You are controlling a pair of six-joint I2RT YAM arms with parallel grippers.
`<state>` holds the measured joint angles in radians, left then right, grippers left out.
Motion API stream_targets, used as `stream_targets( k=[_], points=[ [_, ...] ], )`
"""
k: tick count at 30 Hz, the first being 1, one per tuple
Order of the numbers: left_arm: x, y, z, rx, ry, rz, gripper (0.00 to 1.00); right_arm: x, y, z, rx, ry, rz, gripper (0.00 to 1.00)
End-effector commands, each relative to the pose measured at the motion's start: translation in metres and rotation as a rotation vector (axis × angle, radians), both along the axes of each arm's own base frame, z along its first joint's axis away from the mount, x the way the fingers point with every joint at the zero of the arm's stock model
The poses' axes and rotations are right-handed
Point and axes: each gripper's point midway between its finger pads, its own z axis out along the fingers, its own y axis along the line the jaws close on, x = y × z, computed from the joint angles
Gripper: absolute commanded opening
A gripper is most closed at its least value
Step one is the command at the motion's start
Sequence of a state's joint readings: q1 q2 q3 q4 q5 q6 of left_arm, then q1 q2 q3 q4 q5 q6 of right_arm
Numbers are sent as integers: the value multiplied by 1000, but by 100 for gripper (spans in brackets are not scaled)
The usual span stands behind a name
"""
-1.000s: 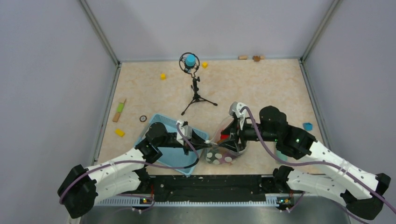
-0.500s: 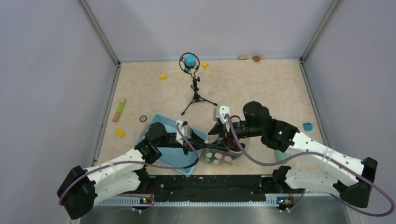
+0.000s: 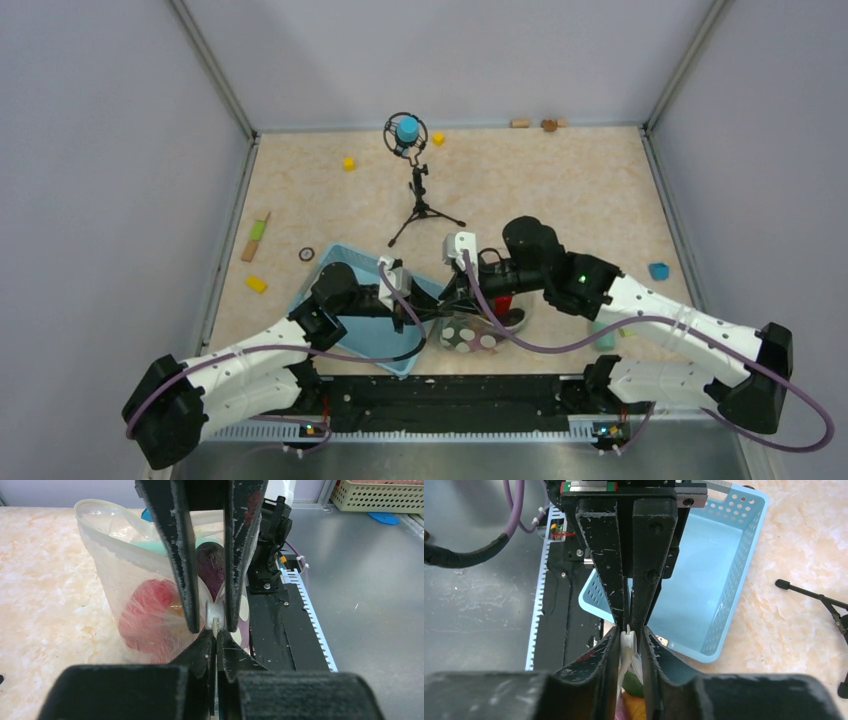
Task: Place the food in the zip-top bag and seal the zipper
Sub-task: Zip the zipper food storage bag at the center of the board.
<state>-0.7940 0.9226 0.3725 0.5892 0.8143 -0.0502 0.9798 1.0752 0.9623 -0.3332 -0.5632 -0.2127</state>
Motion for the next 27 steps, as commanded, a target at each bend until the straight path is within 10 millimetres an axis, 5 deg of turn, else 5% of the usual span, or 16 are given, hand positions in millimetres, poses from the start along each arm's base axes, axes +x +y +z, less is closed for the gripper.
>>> stream_targets(
  k=[1,6,27],
  points=[
    [5,-2,26,-57,-36,23,0,-5,5,25,53,-55,38,16],
    [8,-2,28,-65,-9,45,0,-5,3,20,32,-55,36,0],
    [14,25,24,-164,22,230,0,23,-31,5,-134,-122,-162,0]
  ],
)
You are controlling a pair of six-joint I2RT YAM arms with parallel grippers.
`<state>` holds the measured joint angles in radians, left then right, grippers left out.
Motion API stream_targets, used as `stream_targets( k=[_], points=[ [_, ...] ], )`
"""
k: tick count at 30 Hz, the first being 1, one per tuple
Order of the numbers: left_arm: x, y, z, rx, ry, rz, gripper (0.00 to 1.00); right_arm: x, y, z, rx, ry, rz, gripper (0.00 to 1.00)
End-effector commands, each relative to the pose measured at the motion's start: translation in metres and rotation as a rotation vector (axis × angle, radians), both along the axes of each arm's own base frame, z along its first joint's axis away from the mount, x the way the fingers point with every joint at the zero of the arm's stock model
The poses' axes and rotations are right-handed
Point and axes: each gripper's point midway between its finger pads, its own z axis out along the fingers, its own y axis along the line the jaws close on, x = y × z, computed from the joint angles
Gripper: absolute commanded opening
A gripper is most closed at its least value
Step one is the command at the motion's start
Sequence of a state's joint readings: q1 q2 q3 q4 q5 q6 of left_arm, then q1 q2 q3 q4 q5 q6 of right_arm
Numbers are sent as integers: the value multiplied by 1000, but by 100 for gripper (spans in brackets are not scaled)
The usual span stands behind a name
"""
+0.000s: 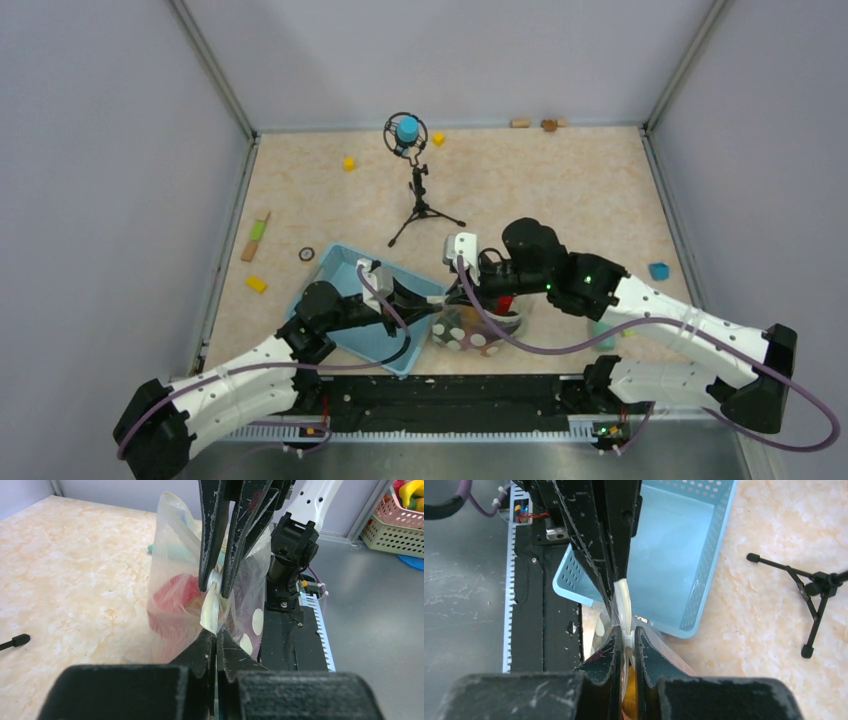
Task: Place the food in the zip-top bag and seal the zipper
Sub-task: Zip the zipper food storage bag at the center of the board.
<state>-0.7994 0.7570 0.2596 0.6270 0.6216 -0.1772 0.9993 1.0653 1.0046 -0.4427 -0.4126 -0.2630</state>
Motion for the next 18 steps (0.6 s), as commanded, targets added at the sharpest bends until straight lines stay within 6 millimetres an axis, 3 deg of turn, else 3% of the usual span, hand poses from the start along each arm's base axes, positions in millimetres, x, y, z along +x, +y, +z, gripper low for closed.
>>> stream_targets(
  k=[1,11,18],
  points=[
    [7,7,18,-72,-56,69,0,10,-19,8,-54,-61,-77,0],
    [31,24,17,-118,-19,254,0,42,-35,-4,-151,-33,-321,0],
    [37,31,16,-119,-28,306,0,55,-73,-28,-295,38,-590,0]
  ],
)
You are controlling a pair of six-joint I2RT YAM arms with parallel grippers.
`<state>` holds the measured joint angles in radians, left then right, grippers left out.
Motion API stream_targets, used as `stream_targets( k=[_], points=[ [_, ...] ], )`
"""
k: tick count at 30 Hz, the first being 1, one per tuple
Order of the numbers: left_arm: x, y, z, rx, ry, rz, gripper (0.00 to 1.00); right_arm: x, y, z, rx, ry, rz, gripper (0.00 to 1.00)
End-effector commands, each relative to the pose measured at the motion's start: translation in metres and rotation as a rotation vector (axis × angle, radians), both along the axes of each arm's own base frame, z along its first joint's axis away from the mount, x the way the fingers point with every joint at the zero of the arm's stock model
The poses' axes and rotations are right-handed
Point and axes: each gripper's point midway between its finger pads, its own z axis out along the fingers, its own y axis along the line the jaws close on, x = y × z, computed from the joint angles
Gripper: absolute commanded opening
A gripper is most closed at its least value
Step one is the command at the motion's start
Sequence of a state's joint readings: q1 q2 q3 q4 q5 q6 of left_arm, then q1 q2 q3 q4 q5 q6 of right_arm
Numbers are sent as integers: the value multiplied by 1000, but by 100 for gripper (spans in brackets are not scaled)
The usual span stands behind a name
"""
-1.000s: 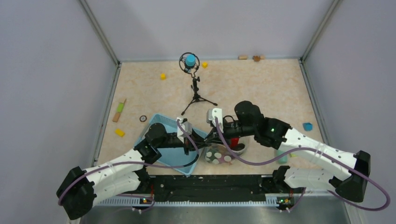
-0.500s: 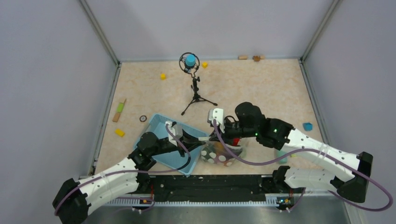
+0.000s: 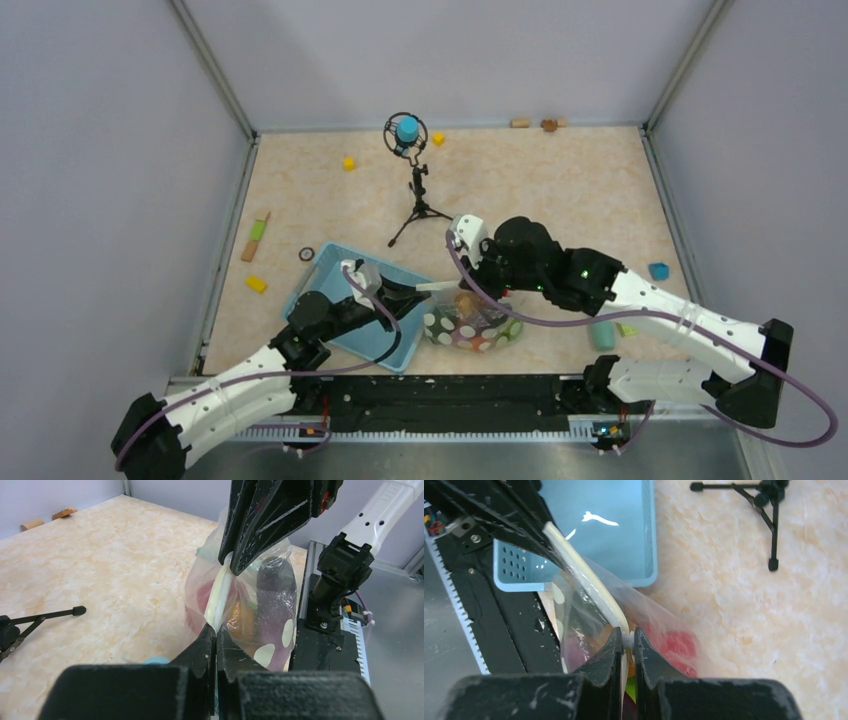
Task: Place the food in the zip-top bag and seal the zipper
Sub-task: Zip the zipper food storage bag at the center of the board.
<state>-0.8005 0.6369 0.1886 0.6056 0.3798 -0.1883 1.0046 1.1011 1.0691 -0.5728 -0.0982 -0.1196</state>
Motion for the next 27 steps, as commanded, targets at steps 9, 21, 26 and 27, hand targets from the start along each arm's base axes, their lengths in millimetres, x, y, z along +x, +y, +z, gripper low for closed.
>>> stream_targets(
  k=[9,21,26,27],
  points=[
    [11,15,19,-69,-59,107,0,24,-78,-17,-237,0,-415,0],
    [15,31,19,-79,-91,188,0,34,-120,-6,-281,-127,-546,0],
    [16,36,18,-84,-100,212,0,34,-132,-5,-300,-161,-561,0],
    [16,37,18,-86,-99,217,0,35,-134,-5,-310,-171,-565,0]
  ],
)
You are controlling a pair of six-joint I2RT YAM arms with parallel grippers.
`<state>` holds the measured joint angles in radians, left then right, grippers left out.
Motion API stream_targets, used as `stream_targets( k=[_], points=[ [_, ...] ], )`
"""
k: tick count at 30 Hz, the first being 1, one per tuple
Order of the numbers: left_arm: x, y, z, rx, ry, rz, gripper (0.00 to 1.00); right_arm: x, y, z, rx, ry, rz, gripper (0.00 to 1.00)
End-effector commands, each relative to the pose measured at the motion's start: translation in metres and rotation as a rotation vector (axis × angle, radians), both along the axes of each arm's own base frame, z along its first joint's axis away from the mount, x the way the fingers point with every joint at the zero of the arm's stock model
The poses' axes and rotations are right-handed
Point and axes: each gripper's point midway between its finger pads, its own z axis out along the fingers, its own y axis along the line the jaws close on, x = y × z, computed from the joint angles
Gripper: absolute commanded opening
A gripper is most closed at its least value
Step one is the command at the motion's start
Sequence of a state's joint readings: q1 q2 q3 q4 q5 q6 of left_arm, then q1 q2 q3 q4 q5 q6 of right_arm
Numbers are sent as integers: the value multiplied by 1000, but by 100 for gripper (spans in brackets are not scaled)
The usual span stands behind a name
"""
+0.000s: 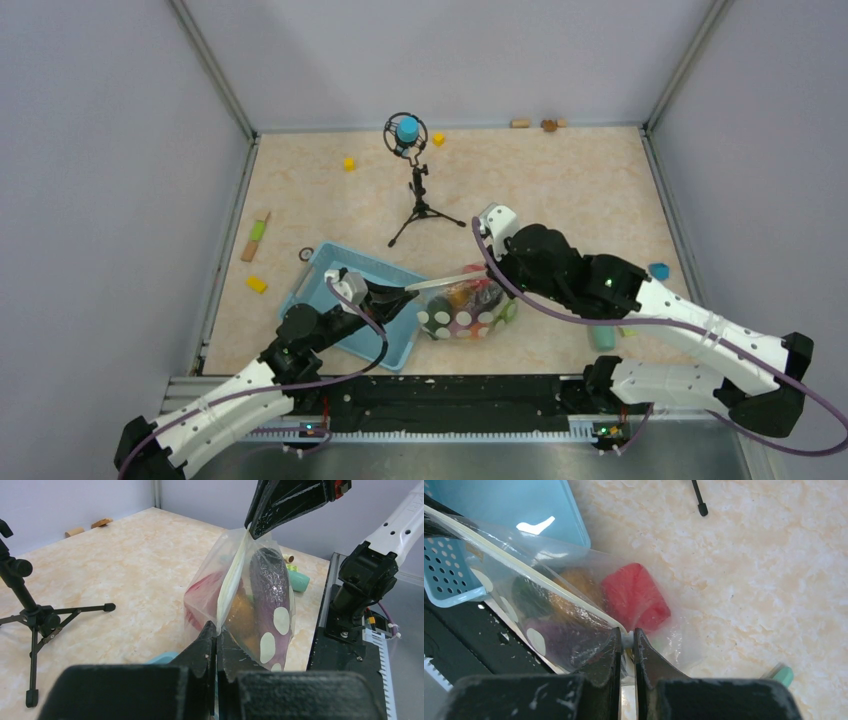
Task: Place the food in the zip-top bag and seal the zipper
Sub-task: Zip the zipper food storage bag at the center of the board.
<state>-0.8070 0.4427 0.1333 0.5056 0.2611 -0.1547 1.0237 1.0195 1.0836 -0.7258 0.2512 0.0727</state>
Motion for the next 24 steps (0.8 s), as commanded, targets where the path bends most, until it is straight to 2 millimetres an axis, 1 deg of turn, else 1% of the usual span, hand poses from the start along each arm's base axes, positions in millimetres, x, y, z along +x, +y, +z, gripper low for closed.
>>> stream_targets(
  k=[1,4,8,12,17,20,24],
  points=[
    [13,15,17,-56,-58,108,0,16,-81,-11,-281,-110,-199,0],
    [15,17,16,-57,-54,124,0,17,-92,-14,-332,-131,-220,0],
    [19,19,15,-57,-44,148,0,17,-110,-26,-440,-165,-202,0],
    [23,22,12,-55,-33,171,0,15,-117,-30,-467,-178,-188,0],
    [24,23,11,-53,-34,179,0,15,-123,-25,-457,-197,-212,0],
    [26,25,12,-56,-34,197,0,16,-128,-28,-480,-194,-222,0],
    [29,29,12,-60,-29,222,0,19,-141,-37,-525,-158,-265,0]
  ],
)
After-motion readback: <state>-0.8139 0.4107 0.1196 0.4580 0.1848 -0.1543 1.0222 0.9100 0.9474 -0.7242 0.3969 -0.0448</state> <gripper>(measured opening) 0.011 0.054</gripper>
